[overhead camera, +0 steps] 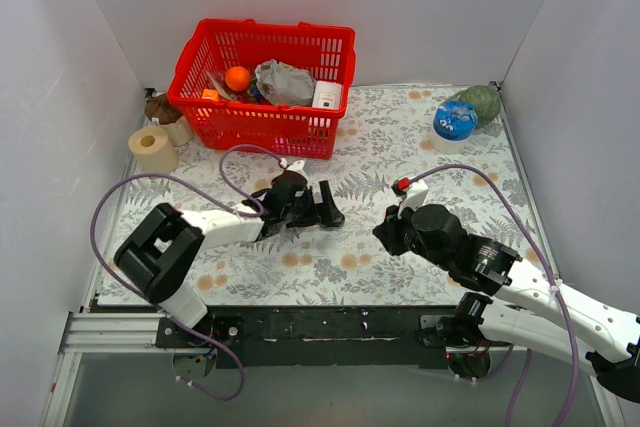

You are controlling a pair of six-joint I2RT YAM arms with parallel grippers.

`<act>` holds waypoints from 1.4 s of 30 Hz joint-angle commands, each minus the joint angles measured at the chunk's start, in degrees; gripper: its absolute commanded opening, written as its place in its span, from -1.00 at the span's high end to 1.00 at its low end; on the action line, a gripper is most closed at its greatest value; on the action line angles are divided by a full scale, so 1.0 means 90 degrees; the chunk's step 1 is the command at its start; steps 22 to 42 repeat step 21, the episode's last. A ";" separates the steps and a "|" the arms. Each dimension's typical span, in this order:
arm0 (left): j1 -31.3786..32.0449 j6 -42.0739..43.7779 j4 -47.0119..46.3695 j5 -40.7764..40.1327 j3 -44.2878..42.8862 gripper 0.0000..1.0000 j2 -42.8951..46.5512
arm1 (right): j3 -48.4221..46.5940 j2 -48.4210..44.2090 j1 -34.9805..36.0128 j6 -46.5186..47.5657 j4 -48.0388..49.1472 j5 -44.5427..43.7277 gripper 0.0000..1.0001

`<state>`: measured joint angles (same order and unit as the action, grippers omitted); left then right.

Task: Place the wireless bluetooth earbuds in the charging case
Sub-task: Place the charging case at the center of the board, then reset both arms

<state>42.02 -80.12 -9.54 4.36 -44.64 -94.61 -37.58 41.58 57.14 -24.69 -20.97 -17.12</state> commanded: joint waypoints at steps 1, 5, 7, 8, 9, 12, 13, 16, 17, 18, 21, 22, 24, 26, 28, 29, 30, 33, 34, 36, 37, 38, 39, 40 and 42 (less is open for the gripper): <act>-0.0235 0.0152 0.1439 -0.1127 0.0350 -0.96 0.1677 | 0.0123 -0.0147 -0.0002 -0.0118 0.0250 -0.0011 0.64; -0.0362 0.0006 0.2647 -0.2026 0.0390 -0.96 0.3155 | 0.0240 -0.0167 -0.0002 -0.0118 0.0299 -0.0148 0.57; -0.0382 -0.0073 0.3031 -0.2436 0.0351 -0.96 0.3635 | 0.0328 -0.0187 -0.0002 -0.0109 0.0377 -0.0177 0.51; -0.0391 -0.0121 0.3352 -0.2602 0.0361 -0.97 0.4169 | 0.0338 -0.0196 -0.0002 -0.0089 0.0445 -0.0139 0.42; -0.0392 -0.0460 0.3510 -0.3097 0.0399 -0.96 0.4425 | 0.0367 -0.0196 0.0008 -0.0070 0.0494 -0.0119 0.38; -0.0401 -0.1067 0.3940 -0.3754 0.0740 -0.96 0.5548 | 0.0416 -0.0138 -0.0002 0.0135 0.0641 -0.0079 0.23; -0.0411 -0.1243 0.4009 -0.3824 0.0780 -0.96 0.5793 | 0.0406 -0.0080 0.0008 0.0155 0.0621 -0.0167 0.18; -0.0411 -0.1245 0.4272 -0.3747 0.0868 -0.96 0.6517 | 0.0513 -0.0040 -0.0002 -0.0343 0.0630 -0.0831 -0.51; -0.0411 -0.1225 0.4283 -0.3746 0.0888 -0.96 0.6644 | 0.0601 -0.0050 -0.0002 -0.0217 0.0873 -0.0851 -0.61; -0.0411 -0.1215 0.4331 -0.3746 0.0888 -0.96 0.6703 | 0.0611 -0.0040 -0.0002 -0.0071 0.0933 -0.0870 -0.72; -0.0411 -0.1284 0.4819 -0.3776 0.0674 -0.96 0.6431 | 0.0544 0.0135 -0.0002 0.0067 0.1070 -0.0939 -0.85; -0.0411 -0.1284 0.4819 -0.3776 0.0674 -0.96 0.6431 | 0.0544 0.0135 -0.0002 0.0067 0.1070 -0.0939 -0.85; -0.0411 -0.1284 0.4819 -0.3776 0.0674 -0.96 0.6431 | 0.0544 0.0135 -0.0002 0.0067 0.1070 -0.0939 -0.85; -0.0411 -0.1284 0.4819 -0.3776 0.0674 -0.96 0.6431 | 0.0544 0.0135 -0.0002 0.0067 0.1070 -0.0939 -0.85; -0.0411 -0.1284 0.4819 -0.3776 0.0674 -0.96 0.6431 | 0.0544 0.0135 -0.0002 0.0067 0.1070 -0.0939 -0.85; -0.0411 -0.1284 0.4819 -0.3776 0.0674 -0.96 0.6431 | 0.0544 0.0135 -0.0002 0.0067 0.1070 -0.0939 -0.85; -0.0411 -0.1284 0.4819 -0.3776 0.0674 -0.96 0.6431 | 0.0544 0.0135 -0.0002 0.0067 0.1070 -0.0939 -0.85; -0.0411 -0.1284 0.4819 -0.3776 0.0674 -0.96 0.6431 | 0.0544 0.0135 -0.0002 0.0067 0.1070 -0.0939 -0.85; -0.0411 -0.1284 0.4819 -0.3776 0.0674 -0.96 0.6431 | 0.0544 0.0135 -0.0002 0.0067 0.1070 -0.0939 -0.85; -0.0411 -0.1284 0.4819 -0.3776 0.0674 -0.96 0.6431 | 0.0544 0.0135 -0.0002 0.0067 0.1070 -0.0939 -0.85; -0.0411 -0.1284 0.4819 -0.3776 0.0674 -0.96 0.6431 | 0.0544 0.0135 -0.0002 0.0067 0.1070 -0.0939 -0.85; -0.0411 -0.1284 0.4819 -0.3776 0.0674 -0.96 0.6431 | 0.0544 0.0135 -0.0002 0.0067 0.1070 -0.0939 -0.85; -0.0411 -0.1284 0.4819 -0.3776 0.0674 -0.96 0.6431 | 0.0544 0.0135 -0.0002 0.0067 0.1070 -0.0939 -0.85; -0.0411 -0.1284 0.4819 -0.3776 0.0674 -0.96 0.6431 | 0.0544 0.0135 -0.0002 0.0067 0.1070 -0.0939 -0.85; -0.0411 -0.1284 0.4819 -0.3776 0.0674 -0.96 0.6431 | 0.0544 0.0135 -0.0002 0.0067 0.1070 -0.0939 -0.85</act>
